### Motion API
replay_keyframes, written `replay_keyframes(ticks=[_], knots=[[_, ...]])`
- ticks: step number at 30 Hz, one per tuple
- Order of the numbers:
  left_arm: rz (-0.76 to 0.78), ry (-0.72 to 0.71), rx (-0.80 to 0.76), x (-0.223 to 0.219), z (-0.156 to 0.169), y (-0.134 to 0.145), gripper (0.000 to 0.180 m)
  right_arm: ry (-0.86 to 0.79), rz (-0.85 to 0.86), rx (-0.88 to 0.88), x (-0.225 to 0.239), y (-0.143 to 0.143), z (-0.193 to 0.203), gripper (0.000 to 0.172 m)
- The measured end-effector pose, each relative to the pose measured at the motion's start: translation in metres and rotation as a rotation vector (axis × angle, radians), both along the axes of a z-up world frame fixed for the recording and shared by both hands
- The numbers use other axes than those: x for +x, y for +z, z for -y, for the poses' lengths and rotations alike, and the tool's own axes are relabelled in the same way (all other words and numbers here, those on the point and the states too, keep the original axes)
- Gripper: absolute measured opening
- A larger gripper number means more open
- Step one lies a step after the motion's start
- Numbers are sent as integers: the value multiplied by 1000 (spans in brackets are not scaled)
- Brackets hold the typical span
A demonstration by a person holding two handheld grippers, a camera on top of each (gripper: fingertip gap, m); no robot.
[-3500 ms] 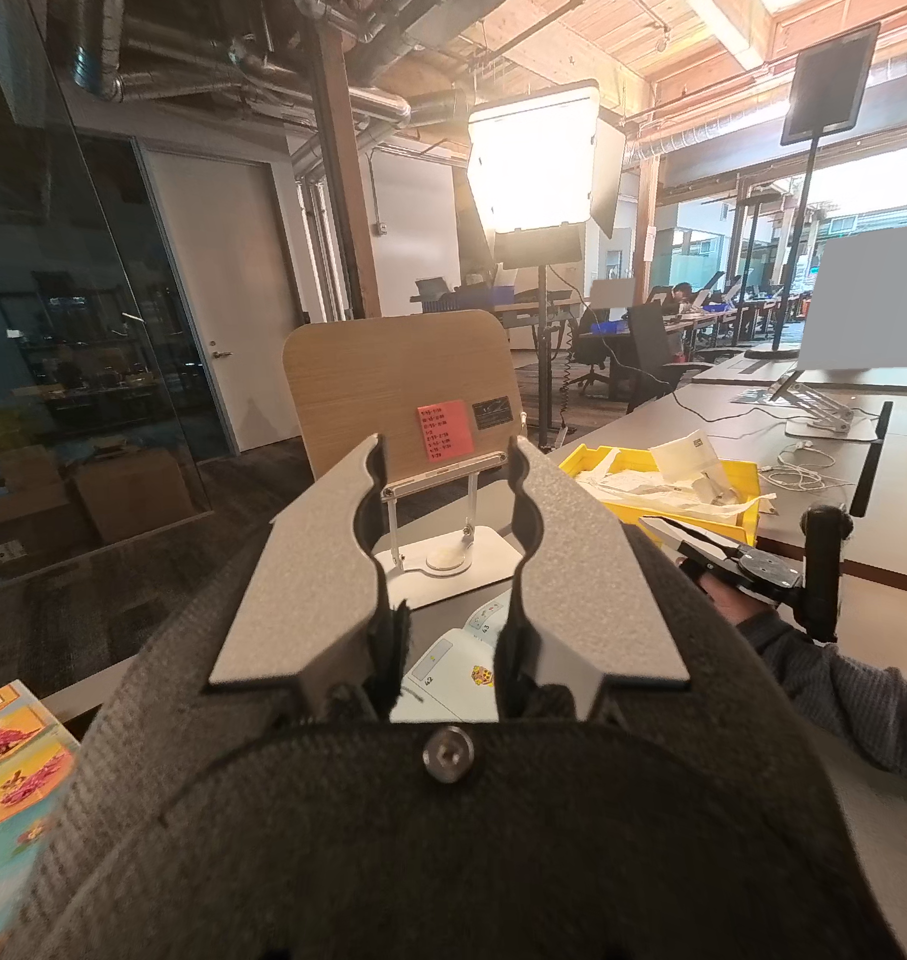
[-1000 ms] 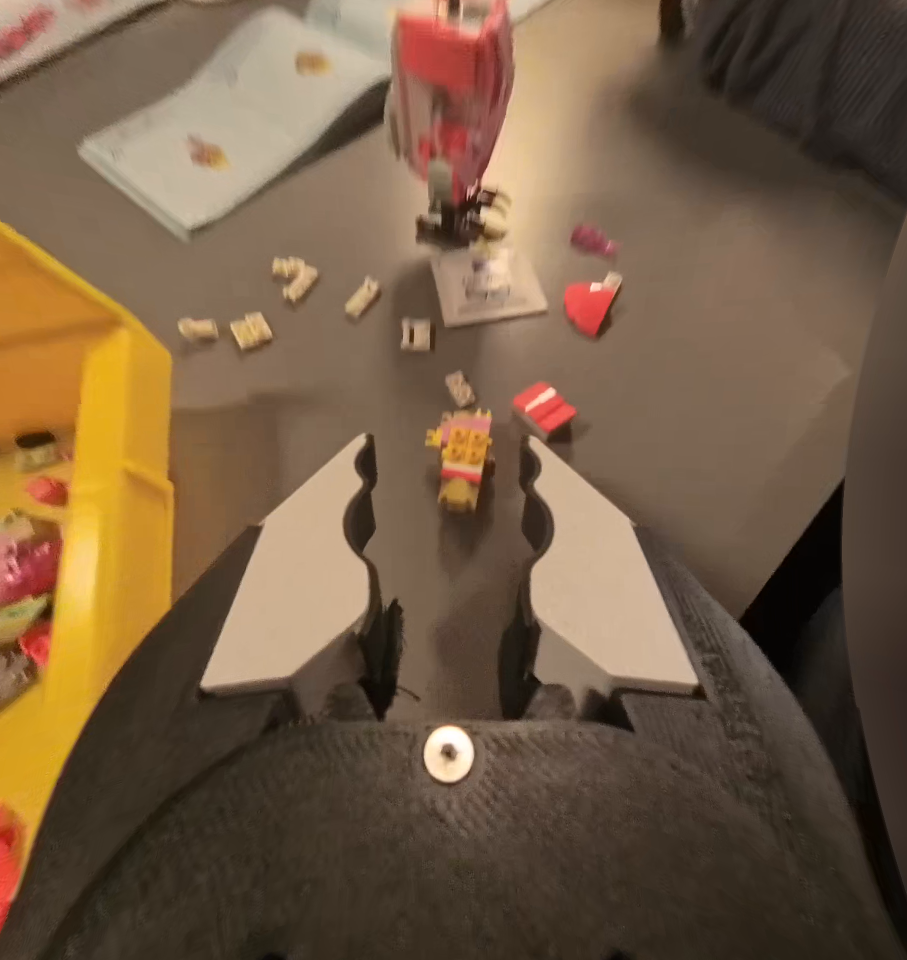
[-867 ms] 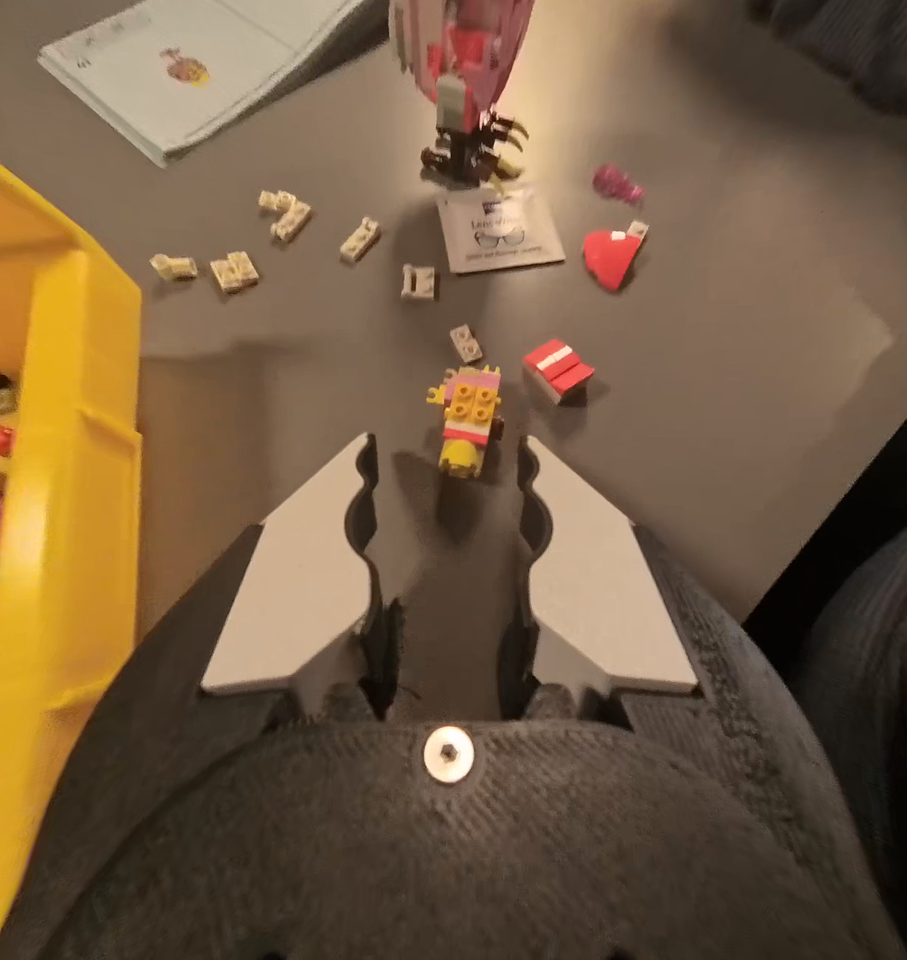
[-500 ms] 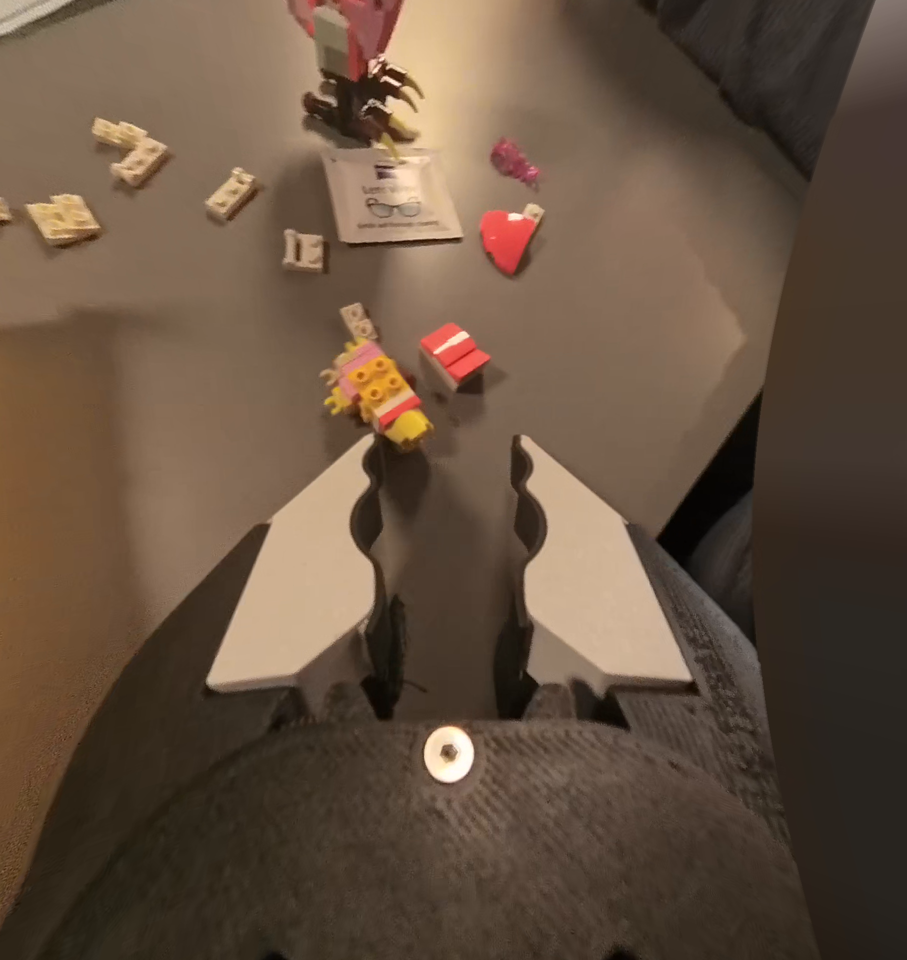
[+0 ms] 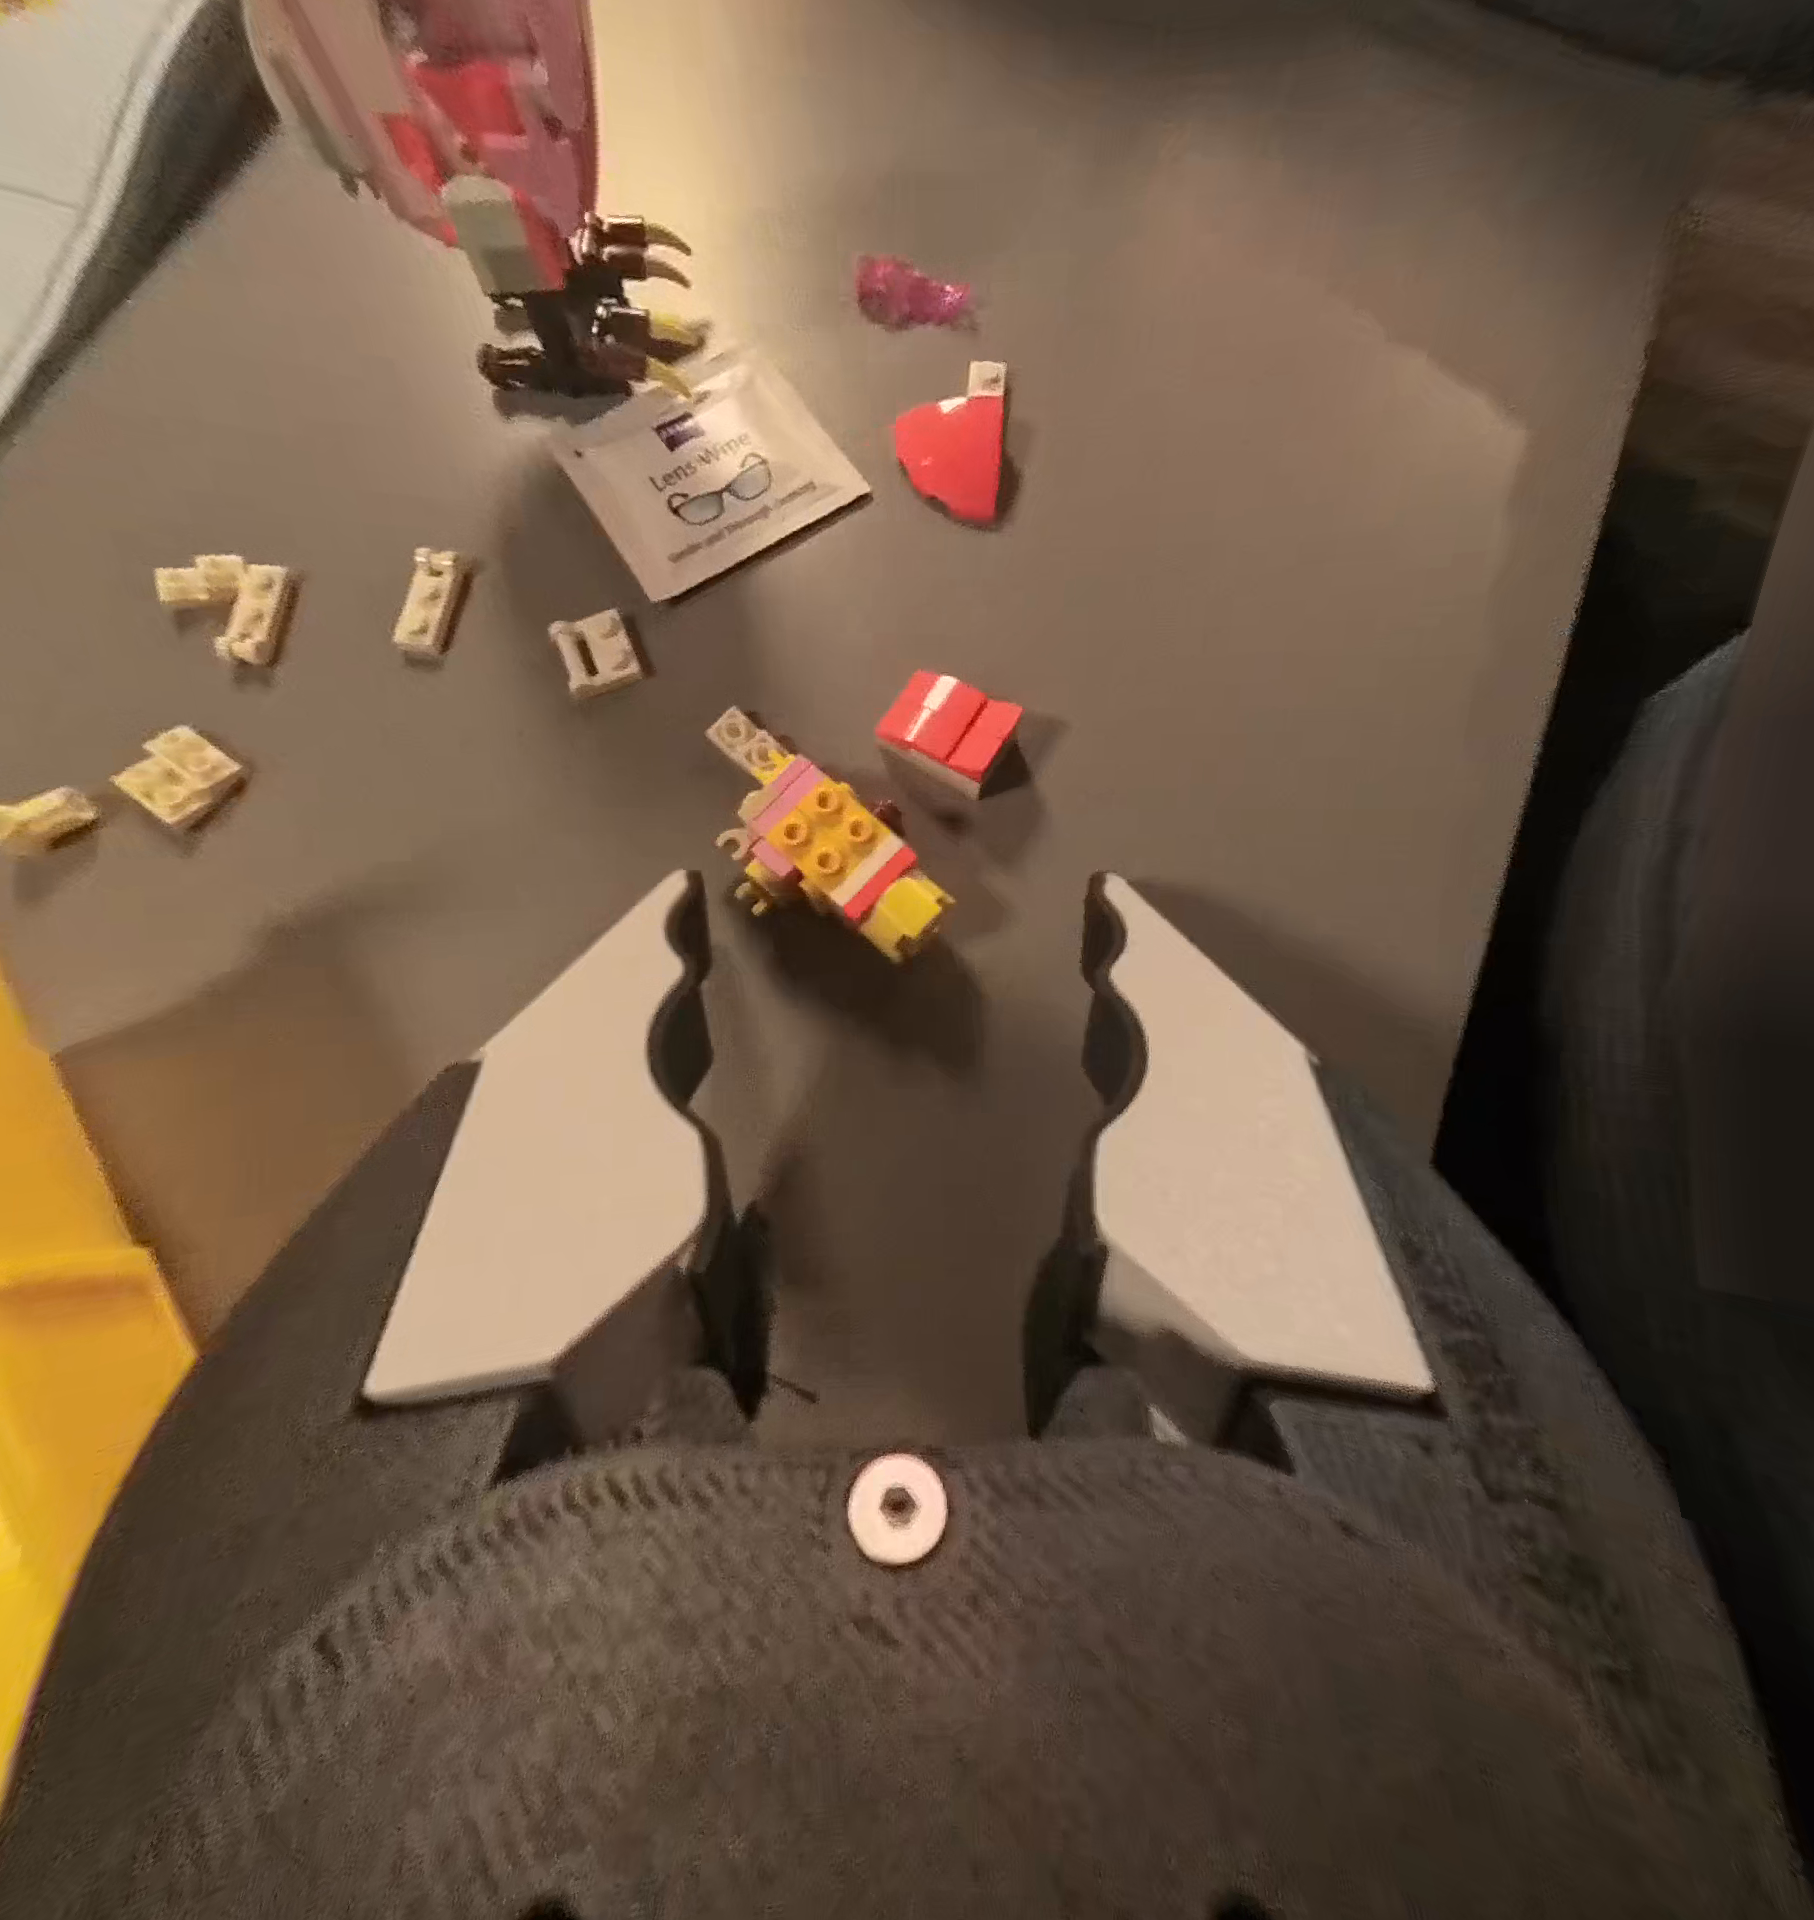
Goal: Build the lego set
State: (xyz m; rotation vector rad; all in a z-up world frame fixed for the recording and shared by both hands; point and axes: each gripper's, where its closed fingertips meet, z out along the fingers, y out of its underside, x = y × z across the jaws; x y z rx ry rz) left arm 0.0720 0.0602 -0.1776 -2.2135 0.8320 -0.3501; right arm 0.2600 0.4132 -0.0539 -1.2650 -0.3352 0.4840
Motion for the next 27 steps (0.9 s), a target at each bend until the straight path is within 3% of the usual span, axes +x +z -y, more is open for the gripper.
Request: replay_keyframes(ticks=[6, 9, 12, 17, 27], knots=[[127, -13, -86, 19, 18, 9, 65, 4, -9, -7, 0, 0, -1, 3], [116, 56, -24, 3, 8, 15, 74, 7, -11, -8, 0, 0, -1, 3], [199, 57, -34, 4, 1, 16, 78, 11, -11, -7, -1, 0, -1, 3], [101, 93, -2, 14, -3, -3, 84, 18, -15, -10, -1, 0, -1, 3], [41, 89, 32, 23, -1, -5, 56, 25, -19, -16, -2, -1, -1, 4]])
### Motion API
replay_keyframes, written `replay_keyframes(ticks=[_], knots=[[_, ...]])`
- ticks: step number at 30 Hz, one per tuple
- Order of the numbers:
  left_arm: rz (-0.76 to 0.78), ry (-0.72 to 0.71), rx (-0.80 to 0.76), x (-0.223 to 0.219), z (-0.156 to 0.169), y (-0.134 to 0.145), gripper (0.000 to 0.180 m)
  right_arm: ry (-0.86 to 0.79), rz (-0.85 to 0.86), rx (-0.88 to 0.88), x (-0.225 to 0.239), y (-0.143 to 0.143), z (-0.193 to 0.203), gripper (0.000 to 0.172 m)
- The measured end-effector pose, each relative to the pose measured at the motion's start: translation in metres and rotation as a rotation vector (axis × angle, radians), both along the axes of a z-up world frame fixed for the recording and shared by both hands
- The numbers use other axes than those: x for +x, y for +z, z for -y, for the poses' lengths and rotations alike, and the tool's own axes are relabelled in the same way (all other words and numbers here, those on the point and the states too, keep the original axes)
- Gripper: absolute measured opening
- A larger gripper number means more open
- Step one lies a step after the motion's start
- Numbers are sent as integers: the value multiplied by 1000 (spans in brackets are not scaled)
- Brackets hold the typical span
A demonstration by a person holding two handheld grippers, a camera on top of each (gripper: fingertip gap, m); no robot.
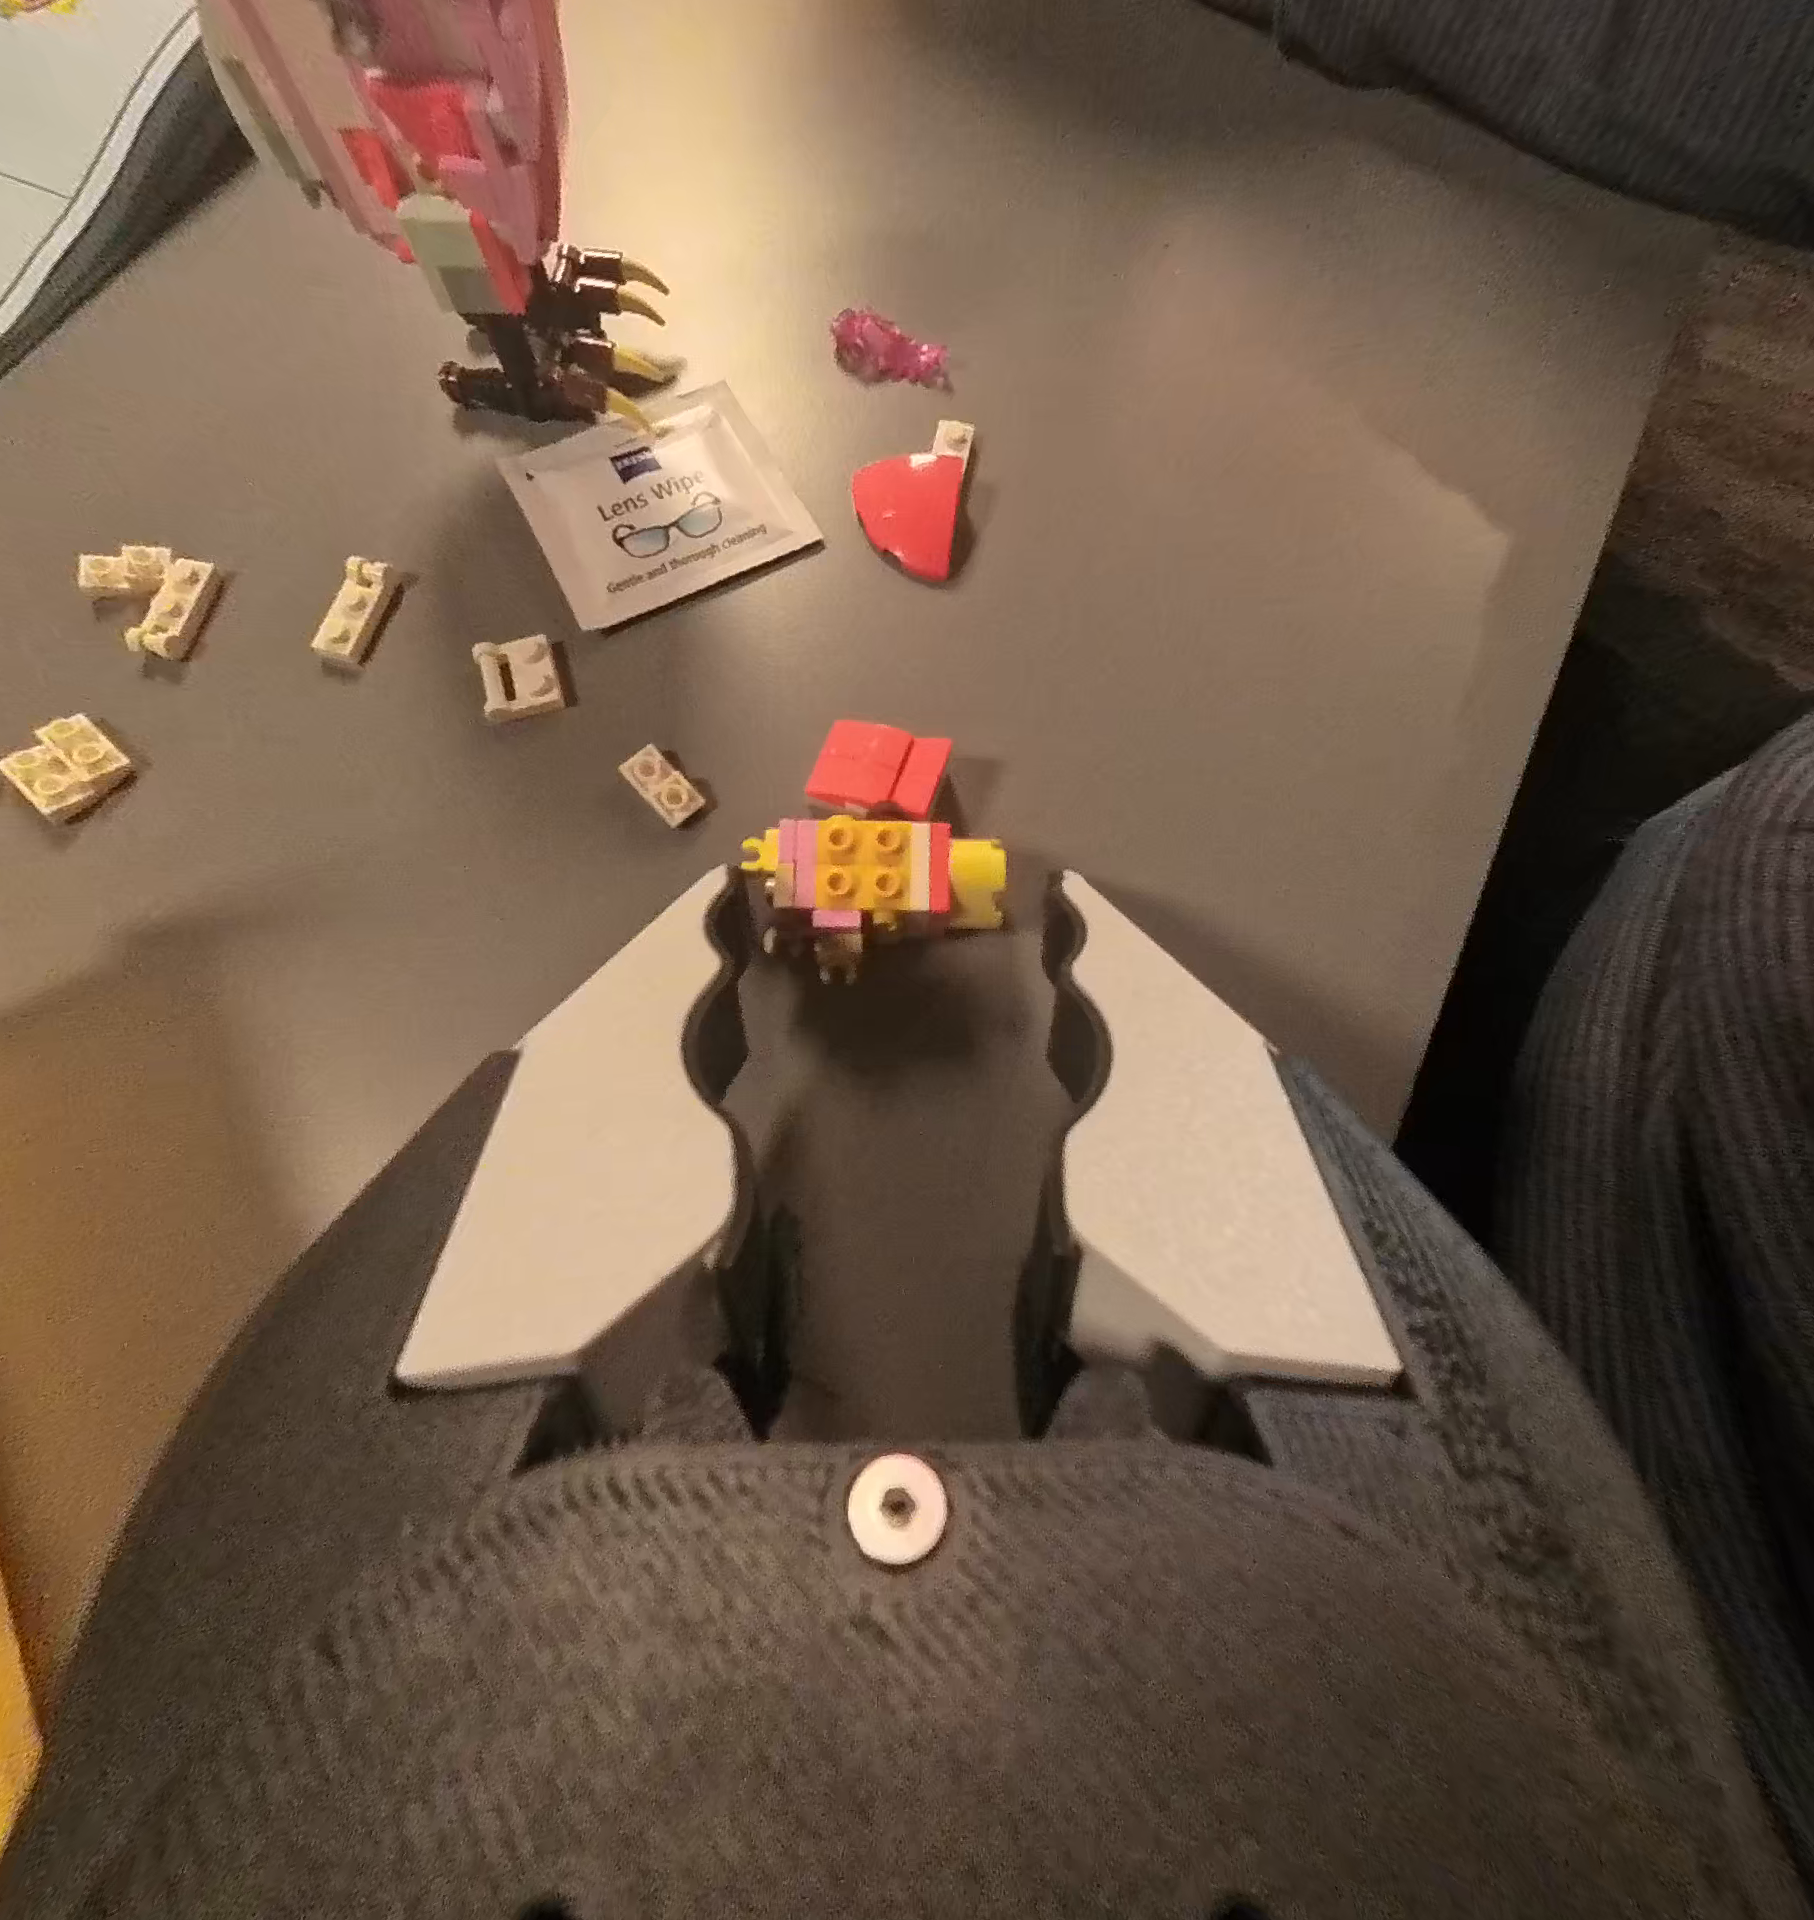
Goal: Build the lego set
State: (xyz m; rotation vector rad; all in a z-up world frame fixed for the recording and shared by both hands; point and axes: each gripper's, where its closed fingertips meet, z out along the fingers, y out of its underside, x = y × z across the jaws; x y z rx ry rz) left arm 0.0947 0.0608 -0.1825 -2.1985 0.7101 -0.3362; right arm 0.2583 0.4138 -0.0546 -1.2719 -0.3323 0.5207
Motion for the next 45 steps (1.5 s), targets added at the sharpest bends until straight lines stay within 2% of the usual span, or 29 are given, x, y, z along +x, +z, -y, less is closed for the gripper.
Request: replay_keyframes(ticks=[2, 7, 14, 17, 26, 30, 36, 45], knots=[[4, -3, -1, 1, 0, 0, 48, 2, -1, -1, 0, 0, 0, 4], [-19, -1, 32, -1, -2, 3, 44, 3, 2, -1, -1, 0, 0, 4], [-203, 124, 342, -39, -40, 35, 43, 0, 34, 12, -4, 0, 2, 3], [-175, 162, 432, -46, -57, 44, 43, -1, 60, 24, -7, 0, 3, 3], [-273, 193, 427, -52, -59, 37, 43, -10, 150, 85, -19, 0, 5, 1], [-306, 182, 420, -51, -59, 33, 43, -39, 130, 89, -12, 2, 4, 0], [-298, 193, 419, -52, -60, 34, 43, -60, 57, 46, 0, 2, -1, 0], [-264, 186, 416, -50, -58, 35, 43, -67, 48, 35, 3, 1, -1, 0]])
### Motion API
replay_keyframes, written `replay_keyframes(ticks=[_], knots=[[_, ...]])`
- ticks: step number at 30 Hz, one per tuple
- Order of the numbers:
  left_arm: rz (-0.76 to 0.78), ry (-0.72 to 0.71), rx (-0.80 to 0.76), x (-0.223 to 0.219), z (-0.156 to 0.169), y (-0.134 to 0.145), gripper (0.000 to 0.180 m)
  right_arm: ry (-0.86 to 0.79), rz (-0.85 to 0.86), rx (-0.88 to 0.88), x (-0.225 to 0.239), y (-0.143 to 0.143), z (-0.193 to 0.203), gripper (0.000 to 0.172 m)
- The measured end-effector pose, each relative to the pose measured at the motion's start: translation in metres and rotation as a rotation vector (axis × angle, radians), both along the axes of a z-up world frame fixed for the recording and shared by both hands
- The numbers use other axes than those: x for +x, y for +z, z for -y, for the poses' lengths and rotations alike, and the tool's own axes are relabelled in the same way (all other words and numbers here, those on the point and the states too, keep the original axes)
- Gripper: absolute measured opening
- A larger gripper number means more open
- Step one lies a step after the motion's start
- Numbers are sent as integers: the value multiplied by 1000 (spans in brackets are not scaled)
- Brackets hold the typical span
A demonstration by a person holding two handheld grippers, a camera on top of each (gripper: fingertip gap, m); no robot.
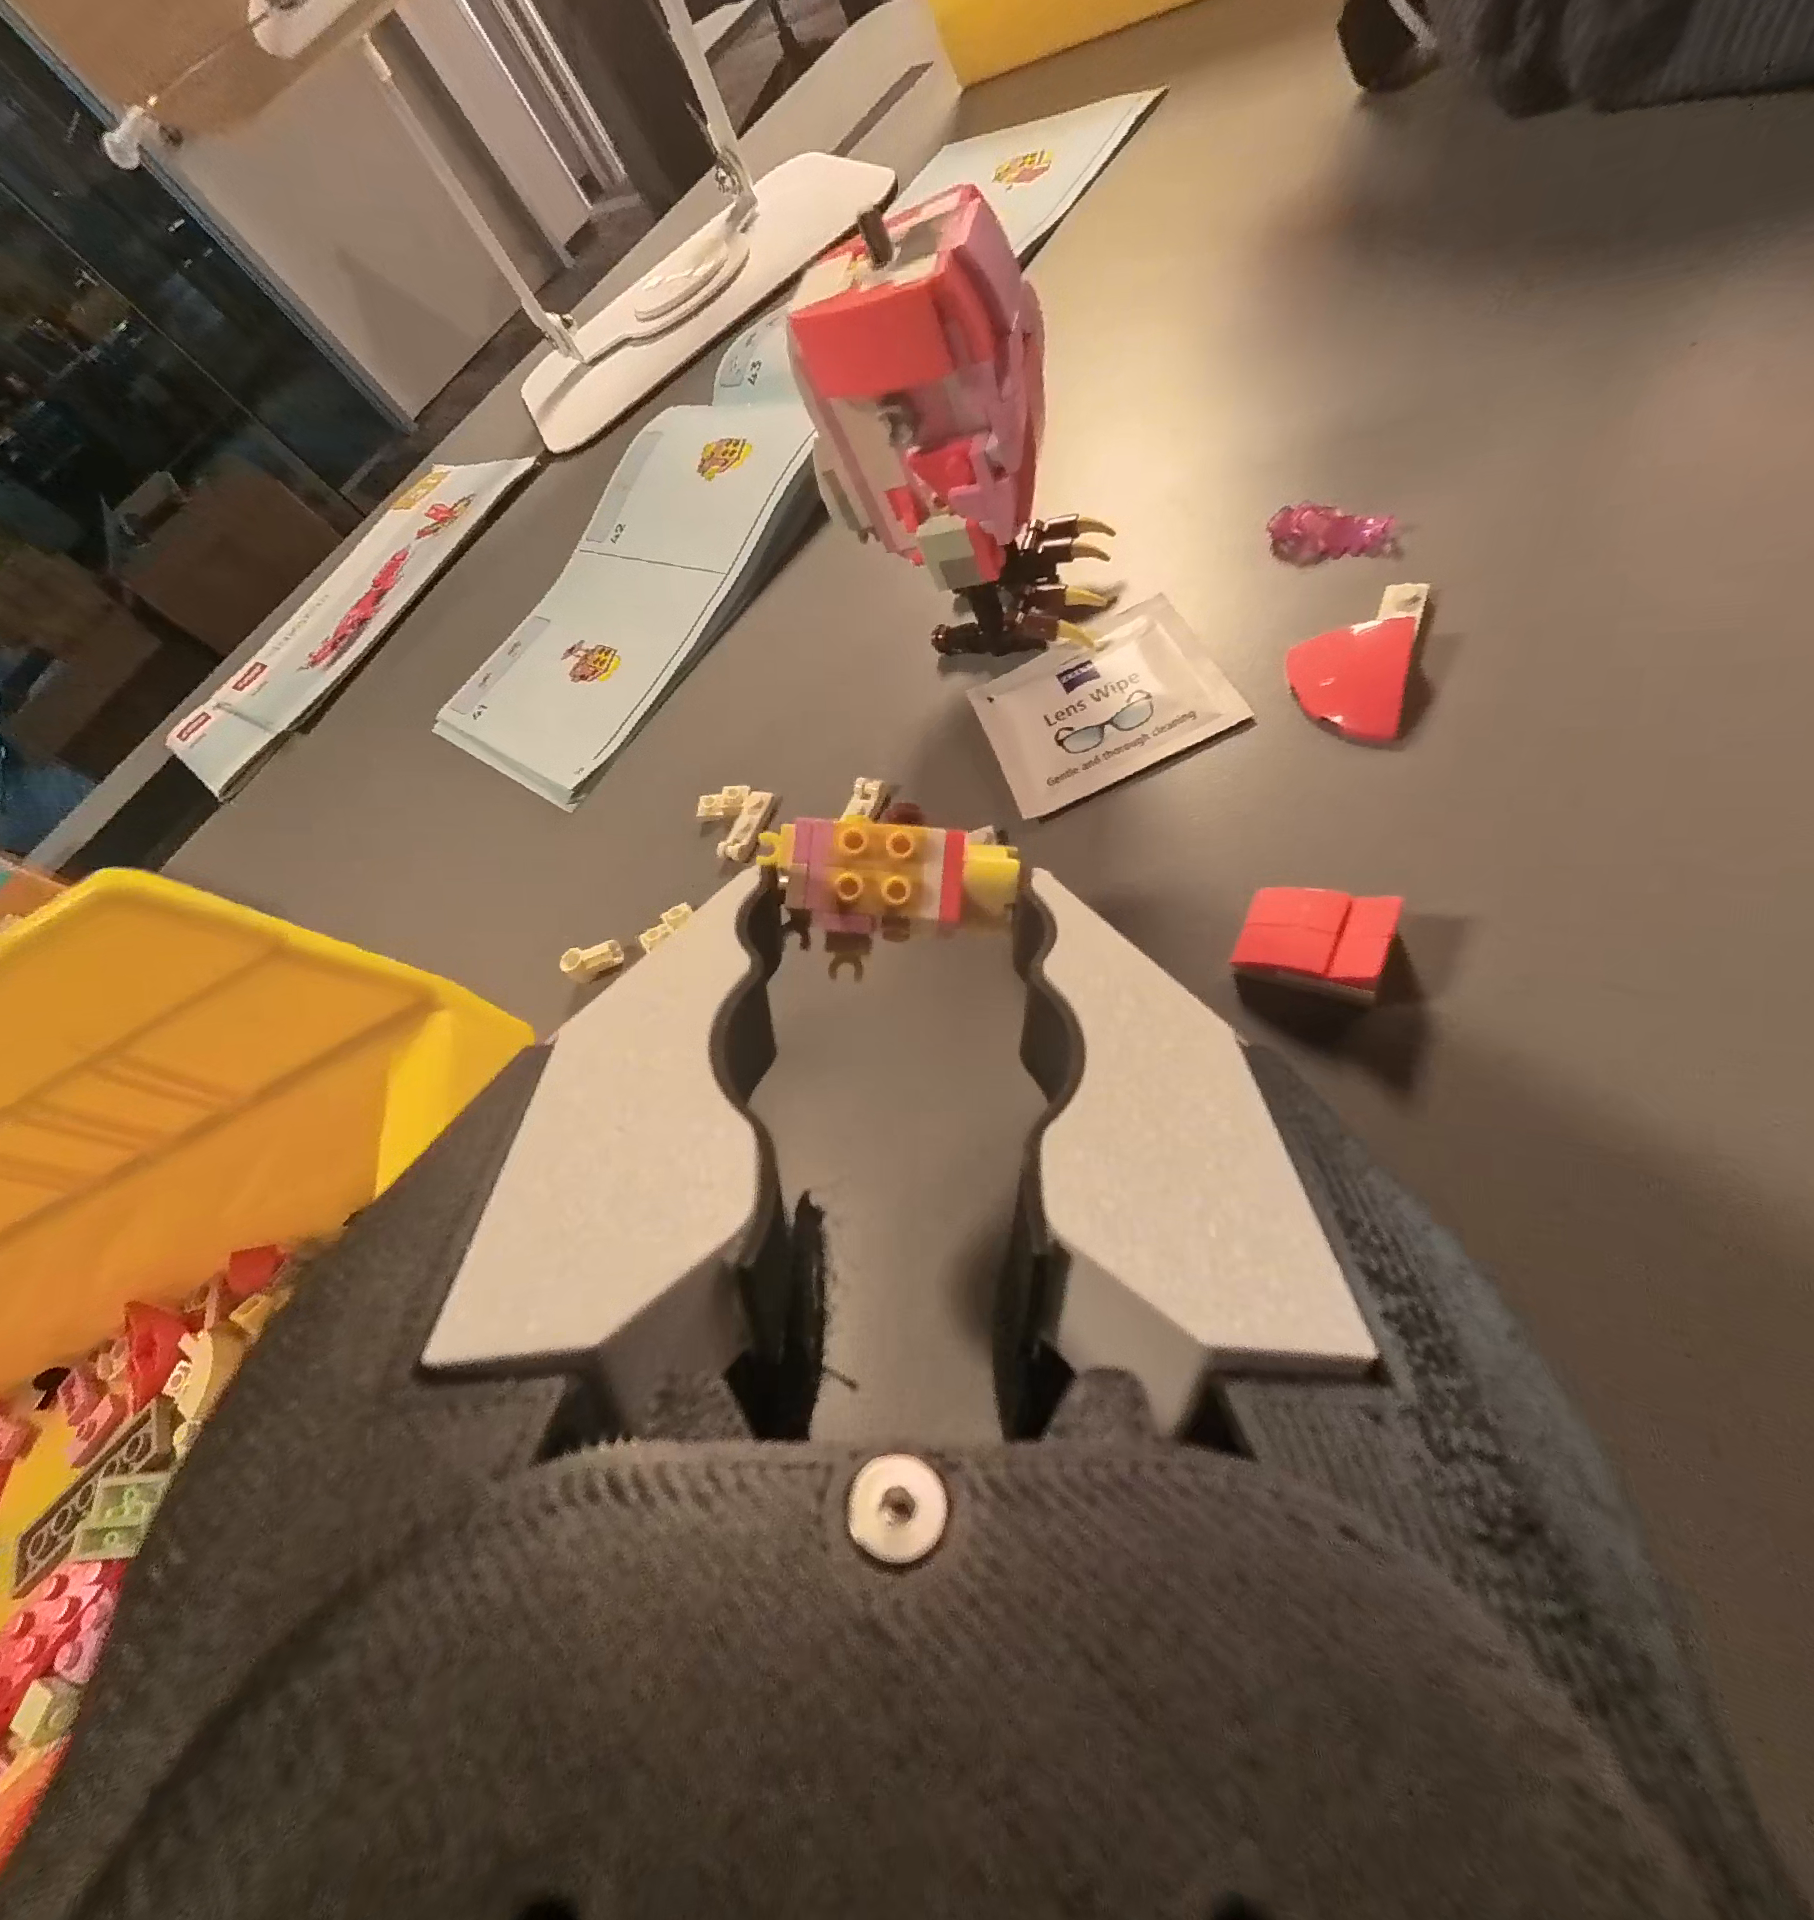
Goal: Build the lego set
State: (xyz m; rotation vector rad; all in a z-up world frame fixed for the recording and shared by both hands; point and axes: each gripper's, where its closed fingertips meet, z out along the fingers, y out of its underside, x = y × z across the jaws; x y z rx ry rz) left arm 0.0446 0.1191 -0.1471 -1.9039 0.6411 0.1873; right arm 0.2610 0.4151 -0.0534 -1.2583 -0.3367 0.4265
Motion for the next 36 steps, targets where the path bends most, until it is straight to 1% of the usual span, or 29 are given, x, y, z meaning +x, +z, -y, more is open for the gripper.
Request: replay_keyframes(ticks=[12, 34, 36], knots=[[85, 31, 36, -7, 0, 10, 43, 4, 2, 2, -1, 0, 0, 0], [75, 25, 19, -7, -1, 6, 43, 18, 16, 12, -5, 2, 3, 0], [80, 20, 6, -7, -1, 5, 43, 46, 26, 51, -10, 7, 11, 4]])
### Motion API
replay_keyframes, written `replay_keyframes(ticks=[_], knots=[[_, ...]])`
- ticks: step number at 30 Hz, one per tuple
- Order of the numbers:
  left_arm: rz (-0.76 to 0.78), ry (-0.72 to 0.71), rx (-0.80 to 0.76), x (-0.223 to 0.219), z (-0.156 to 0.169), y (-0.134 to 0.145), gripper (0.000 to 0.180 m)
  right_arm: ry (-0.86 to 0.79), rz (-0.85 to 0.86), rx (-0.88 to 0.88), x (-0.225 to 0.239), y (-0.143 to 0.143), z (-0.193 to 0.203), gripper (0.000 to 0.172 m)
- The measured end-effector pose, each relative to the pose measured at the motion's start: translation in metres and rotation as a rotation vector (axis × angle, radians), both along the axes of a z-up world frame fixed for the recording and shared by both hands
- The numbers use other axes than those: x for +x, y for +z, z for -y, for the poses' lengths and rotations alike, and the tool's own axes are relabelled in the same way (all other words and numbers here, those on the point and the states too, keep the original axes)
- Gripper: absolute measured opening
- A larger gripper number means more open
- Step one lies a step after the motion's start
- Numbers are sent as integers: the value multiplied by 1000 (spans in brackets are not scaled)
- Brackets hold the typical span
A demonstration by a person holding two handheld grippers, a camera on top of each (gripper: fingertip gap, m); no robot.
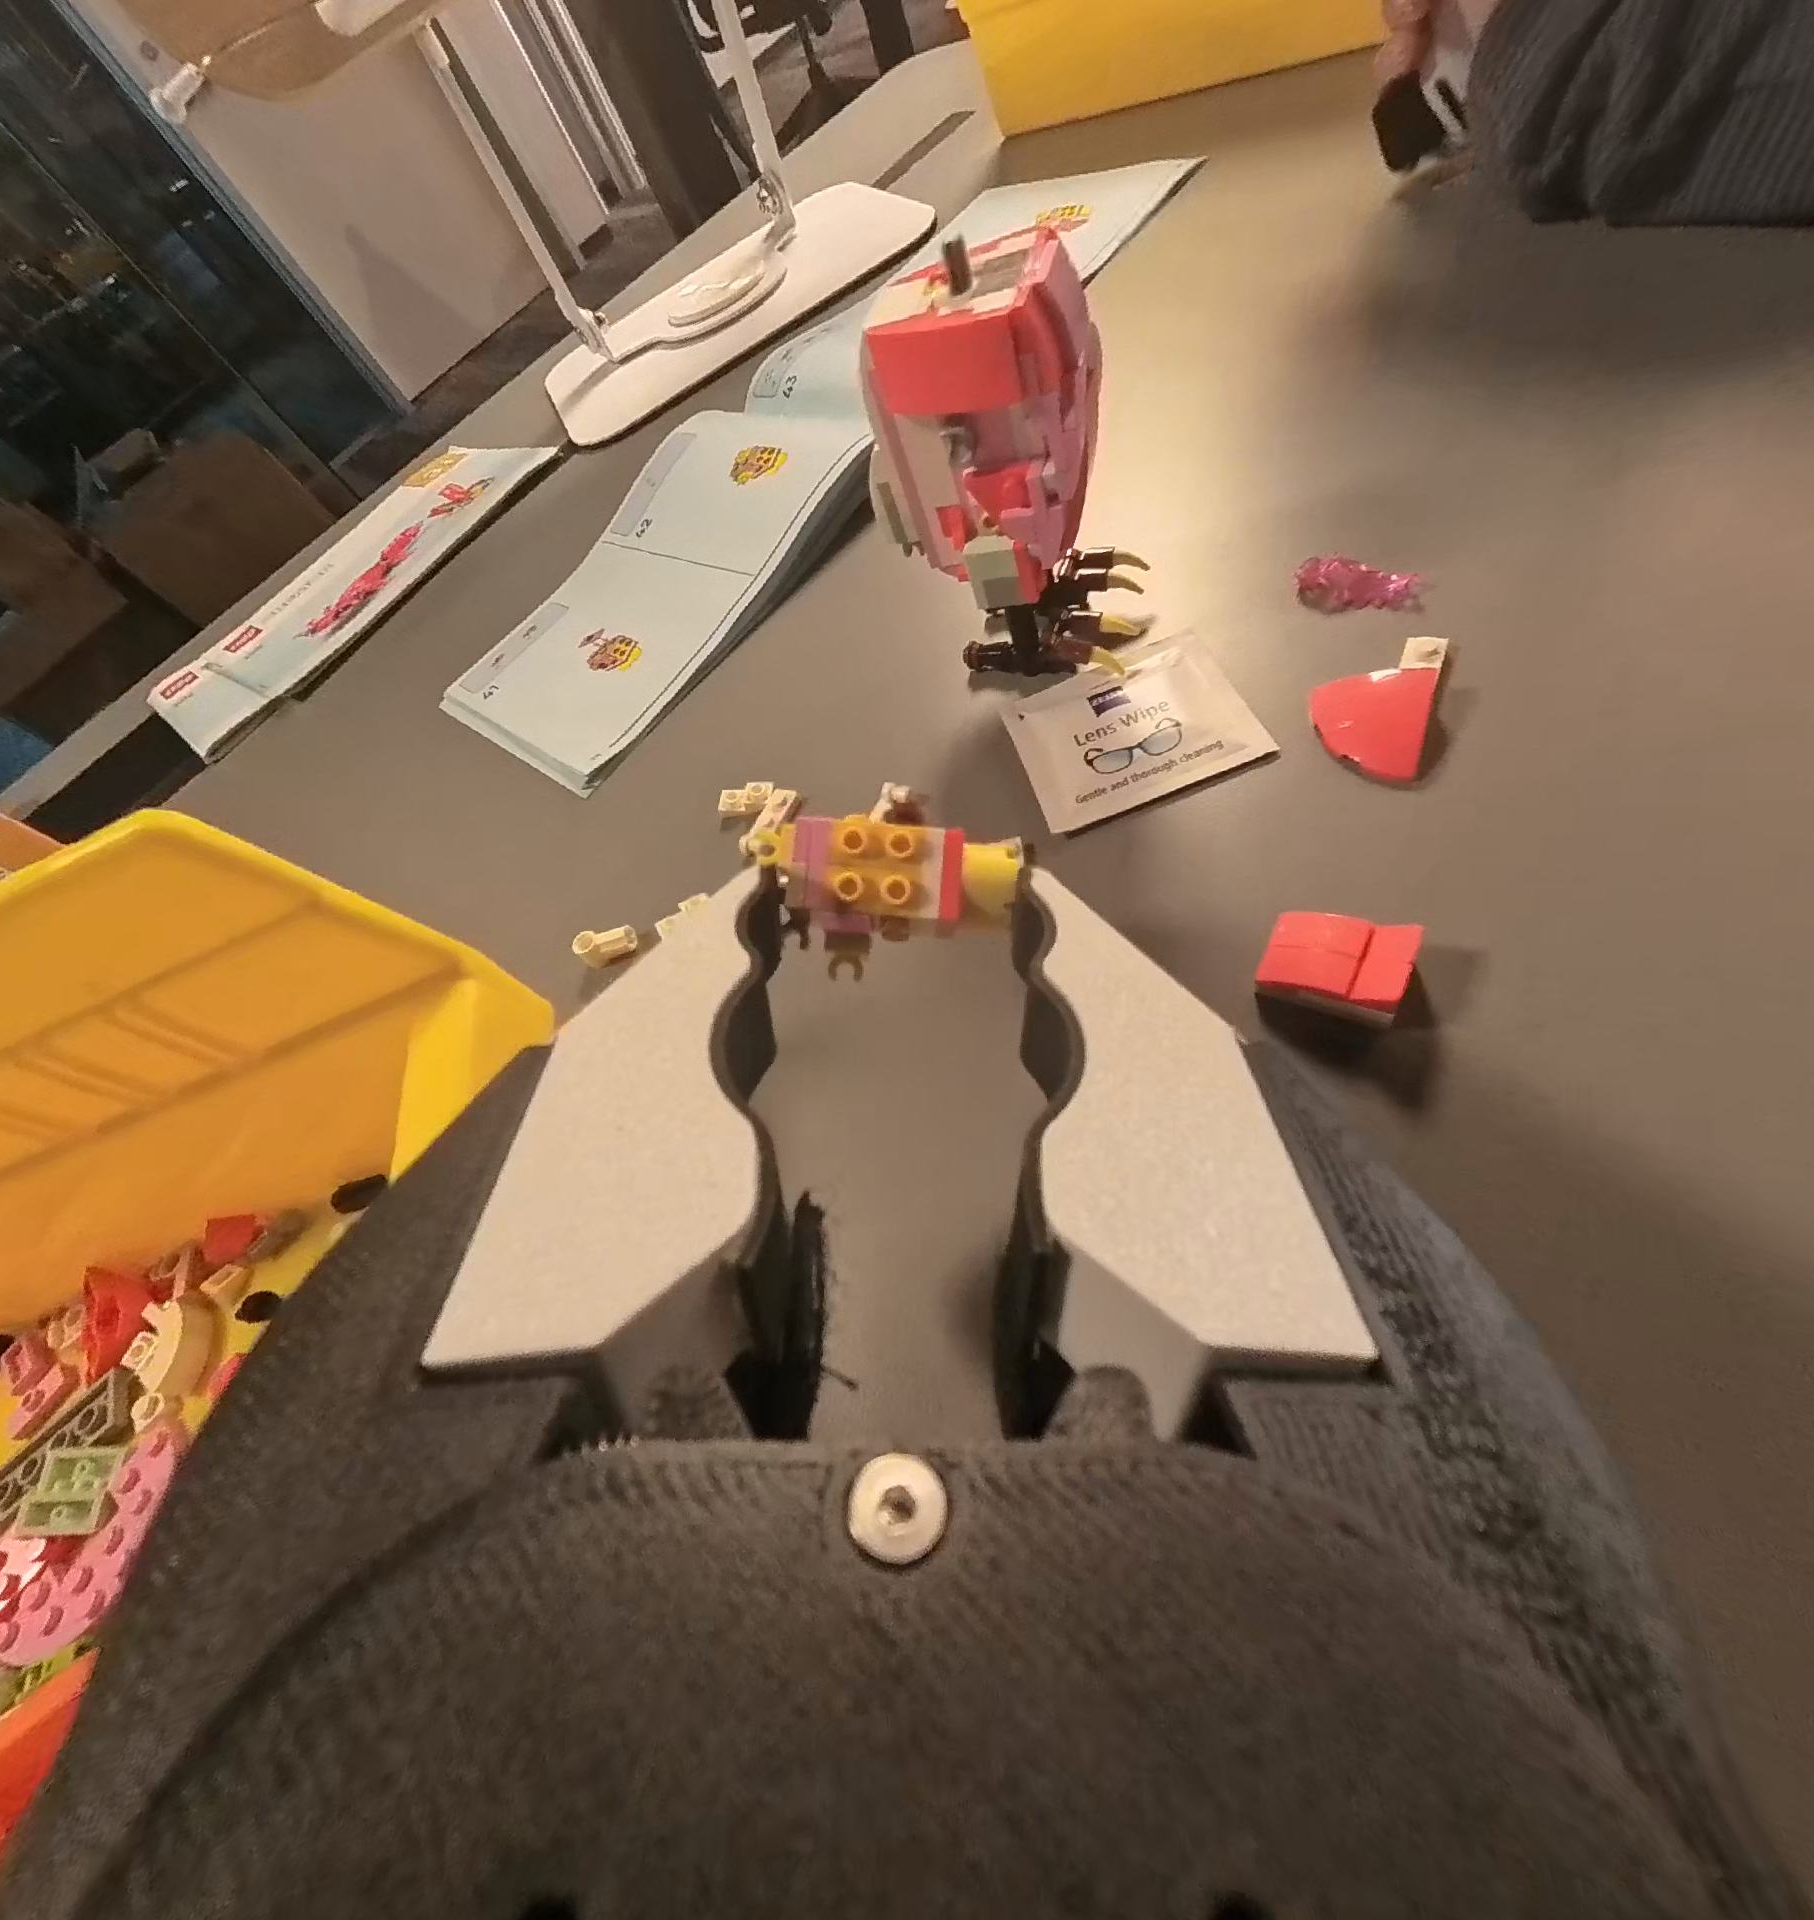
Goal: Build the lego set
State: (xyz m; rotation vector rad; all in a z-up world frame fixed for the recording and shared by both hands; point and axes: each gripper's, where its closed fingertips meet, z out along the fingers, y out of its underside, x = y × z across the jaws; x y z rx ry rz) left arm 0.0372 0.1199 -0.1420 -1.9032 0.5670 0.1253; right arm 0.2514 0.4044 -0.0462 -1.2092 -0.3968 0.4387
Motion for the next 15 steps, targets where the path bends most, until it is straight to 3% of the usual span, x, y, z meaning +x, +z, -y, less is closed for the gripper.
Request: replay_keyframes(ticks=[4, 7, 11, 15], knots=[[123, -34, -88, 3, 7, -3, 44, 93, 178, 265, -31, 27, 53, 15], [282, -91, -146, 13, 16, 5, 43, 325, 419, 589, -89, 34, 144, 23], [382, -144, -248, 21, 27, 14, 43, 718, 704, 803, -152, -10, 261, 45], [391, -186, -330, 31, 36, 15, 43, 851, 844, 968, -175, -48, 318, 52]])
